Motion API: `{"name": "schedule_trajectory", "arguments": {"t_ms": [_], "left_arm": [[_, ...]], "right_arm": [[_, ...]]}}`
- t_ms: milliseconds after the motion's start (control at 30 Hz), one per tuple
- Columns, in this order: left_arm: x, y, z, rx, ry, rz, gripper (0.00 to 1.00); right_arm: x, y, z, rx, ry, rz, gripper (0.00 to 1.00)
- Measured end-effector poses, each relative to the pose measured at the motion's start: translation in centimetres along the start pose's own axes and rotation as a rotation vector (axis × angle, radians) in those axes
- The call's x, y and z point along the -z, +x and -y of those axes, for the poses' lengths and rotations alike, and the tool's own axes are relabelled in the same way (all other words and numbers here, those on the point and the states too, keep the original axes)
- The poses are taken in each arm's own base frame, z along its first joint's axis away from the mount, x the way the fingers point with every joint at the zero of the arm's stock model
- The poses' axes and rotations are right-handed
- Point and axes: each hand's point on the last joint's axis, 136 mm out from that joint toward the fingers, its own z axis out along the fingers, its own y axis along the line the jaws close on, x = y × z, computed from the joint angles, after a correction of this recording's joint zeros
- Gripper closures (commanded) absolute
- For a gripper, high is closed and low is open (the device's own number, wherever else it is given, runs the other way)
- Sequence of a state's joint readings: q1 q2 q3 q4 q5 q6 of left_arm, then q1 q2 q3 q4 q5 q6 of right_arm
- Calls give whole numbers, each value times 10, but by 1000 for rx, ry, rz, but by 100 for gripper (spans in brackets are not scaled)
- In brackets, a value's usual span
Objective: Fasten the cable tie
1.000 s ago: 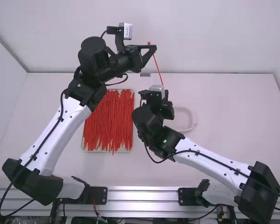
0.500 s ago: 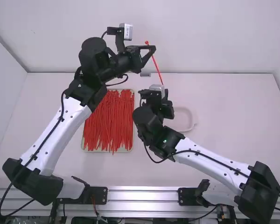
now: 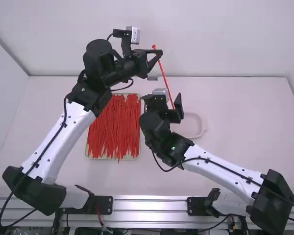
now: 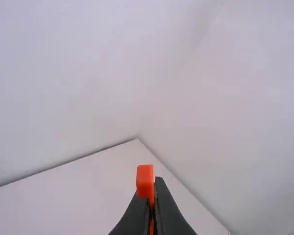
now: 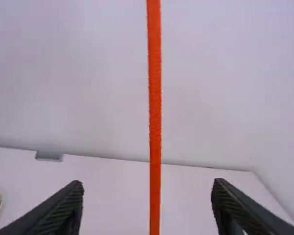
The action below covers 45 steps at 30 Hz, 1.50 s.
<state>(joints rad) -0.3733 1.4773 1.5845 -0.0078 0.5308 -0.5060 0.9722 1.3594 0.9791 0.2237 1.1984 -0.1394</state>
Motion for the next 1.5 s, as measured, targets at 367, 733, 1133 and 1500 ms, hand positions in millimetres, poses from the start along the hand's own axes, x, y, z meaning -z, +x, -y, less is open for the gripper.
{"name": "schedule_trajectory", "arguments": {"t_ms": [367, 733, 1133, 1500], "left_arm": [[28, -25, -59, -3, -139, 48, 99], [52, -24, -61, -122, -8, -30, 99], [60, 2, -18, -252, 271, -141, 99], [68, 12, 3, -346, 413, -164, 99]], "right_arm": [[11, -9, -33, 11, -270, 32, 2], [56, -29, -28, 9, -697, 92, 1], [69, -33, -9, -18, -1046, 164, 0], [47, -41, 5, -116, -1344, 299, 0]]}}
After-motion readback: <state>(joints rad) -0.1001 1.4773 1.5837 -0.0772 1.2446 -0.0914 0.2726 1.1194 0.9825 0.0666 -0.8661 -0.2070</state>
